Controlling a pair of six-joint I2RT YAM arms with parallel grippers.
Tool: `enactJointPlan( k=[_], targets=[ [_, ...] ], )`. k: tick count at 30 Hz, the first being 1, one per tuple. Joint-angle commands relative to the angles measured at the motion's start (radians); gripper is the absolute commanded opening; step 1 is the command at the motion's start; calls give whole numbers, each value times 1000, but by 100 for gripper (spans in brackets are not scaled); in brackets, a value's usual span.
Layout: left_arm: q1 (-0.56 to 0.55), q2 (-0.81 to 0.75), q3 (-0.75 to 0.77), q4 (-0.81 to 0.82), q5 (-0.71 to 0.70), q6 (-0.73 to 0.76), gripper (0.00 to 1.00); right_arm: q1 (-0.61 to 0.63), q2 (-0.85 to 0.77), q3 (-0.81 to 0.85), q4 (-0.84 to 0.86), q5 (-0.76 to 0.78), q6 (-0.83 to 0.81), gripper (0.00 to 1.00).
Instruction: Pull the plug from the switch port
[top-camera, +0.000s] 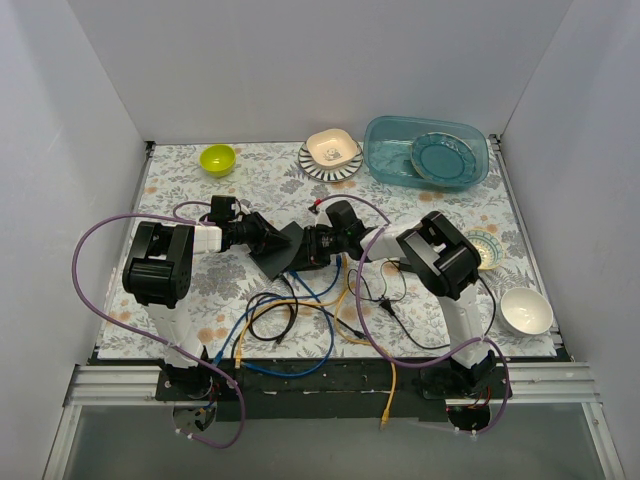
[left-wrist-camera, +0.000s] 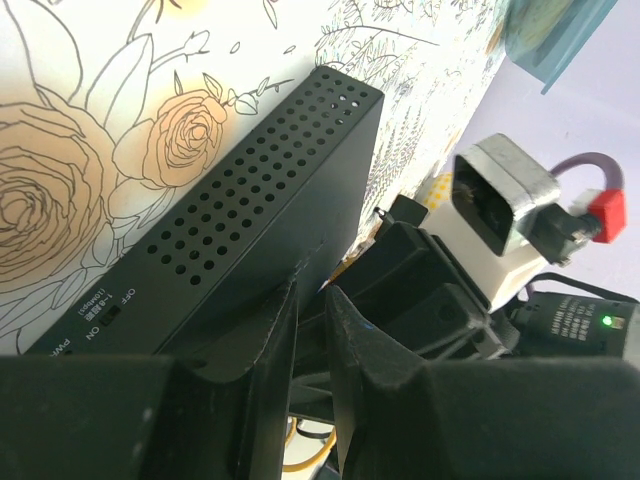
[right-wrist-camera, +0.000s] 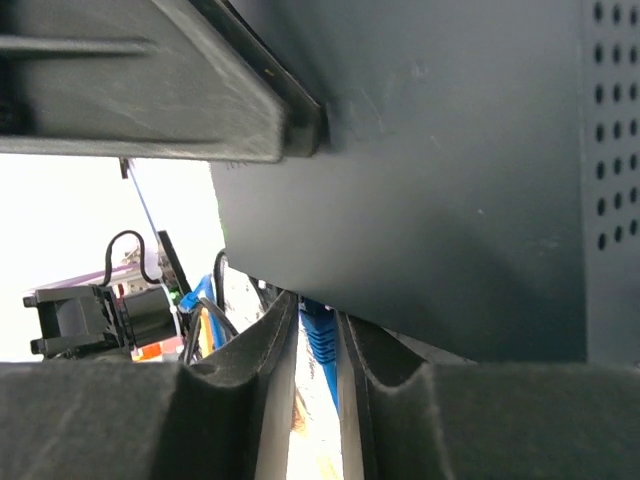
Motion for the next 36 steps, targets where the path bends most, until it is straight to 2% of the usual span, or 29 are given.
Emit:
enactJointPlan(
  k=[1, 7, 10, 11, 14, 27, 30, 36],
  targets=[
    [6, 20, -41, -103, -134, 42, 20, 2, 38, -23, -11, 29, -17, 25],
    [6, 15, -49, -102, -137, 42, 20, 2, 42, -27, -25, 37, -29, 28],
    [6, 12, -50, -100, -134, 40, 20, 2, 41, -29, -18, 36, -20, 17],
    [6, 12, -50, -99, -136, 42, 20, 4, 41, -29, -11, 33, -18, 8],
    [6, 14, -49, -100, -136, 40, 20, 2, 39, -36, -10, 22, -21, 1],
    [6, 15, -44, -102, -134, 39, 20, 2, -45, -210, 2, -18, -76, 1],
    [8, 11, -44, -103, -139, 42, 20, -13, -111, -276, 36, 32, -49, 1],
    [8, 9, -41, -106, -137, 42, 20, -145, -283, -412, -14, 203, -50, 1]
  ],
)
